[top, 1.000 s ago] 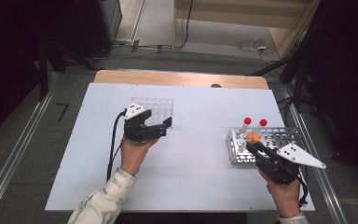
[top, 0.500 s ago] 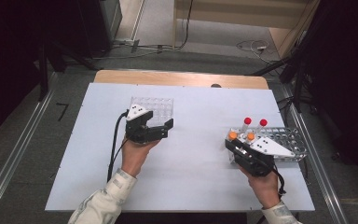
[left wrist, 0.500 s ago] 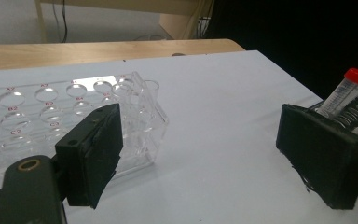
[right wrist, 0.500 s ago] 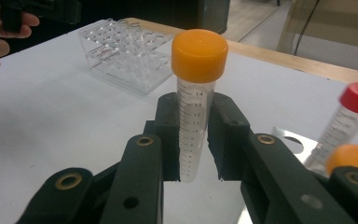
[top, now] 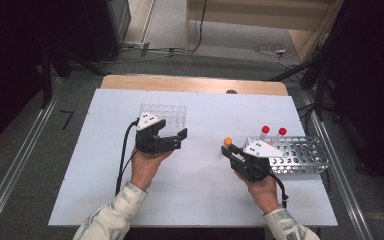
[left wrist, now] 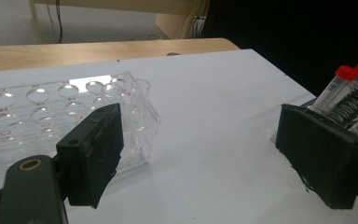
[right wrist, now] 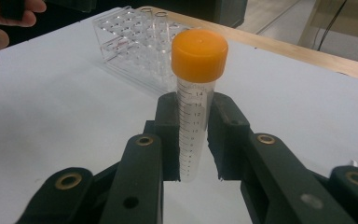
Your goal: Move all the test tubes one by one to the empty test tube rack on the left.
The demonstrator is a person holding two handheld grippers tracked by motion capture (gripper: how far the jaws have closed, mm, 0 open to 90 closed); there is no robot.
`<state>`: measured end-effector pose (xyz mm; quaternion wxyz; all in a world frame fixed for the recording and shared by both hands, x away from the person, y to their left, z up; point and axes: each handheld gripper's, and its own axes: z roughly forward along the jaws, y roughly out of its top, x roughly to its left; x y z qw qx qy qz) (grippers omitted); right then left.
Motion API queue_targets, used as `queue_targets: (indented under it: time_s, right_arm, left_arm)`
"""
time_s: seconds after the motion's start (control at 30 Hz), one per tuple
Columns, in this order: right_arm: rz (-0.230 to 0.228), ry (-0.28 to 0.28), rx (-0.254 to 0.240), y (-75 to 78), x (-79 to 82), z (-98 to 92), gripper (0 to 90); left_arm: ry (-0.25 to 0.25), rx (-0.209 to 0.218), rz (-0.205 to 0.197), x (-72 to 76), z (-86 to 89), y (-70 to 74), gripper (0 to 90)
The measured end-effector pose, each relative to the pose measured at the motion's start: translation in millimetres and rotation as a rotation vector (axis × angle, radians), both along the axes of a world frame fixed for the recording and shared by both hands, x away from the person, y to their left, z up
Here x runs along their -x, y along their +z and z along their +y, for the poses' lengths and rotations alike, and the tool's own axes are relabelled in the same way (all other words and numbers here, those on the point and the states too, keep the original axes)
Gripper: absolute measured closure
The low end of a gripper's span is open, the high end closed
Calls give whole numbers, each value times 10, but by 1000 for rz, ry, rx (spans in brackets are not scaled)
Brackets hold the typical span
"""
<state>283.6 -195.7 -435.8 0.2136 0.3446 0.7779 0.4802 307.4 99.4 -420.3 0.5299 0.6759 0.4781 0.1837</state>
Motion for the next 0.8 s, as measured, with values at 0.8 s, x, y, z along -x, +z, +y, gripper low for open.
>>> queue_targets:
  time_s: [0.8]
  right_arm:
    - [44, 56, 35, -120, -234, 654, 720]
  left_arm:
    - [-101, -20, -28, 99, -202, 6, 311]
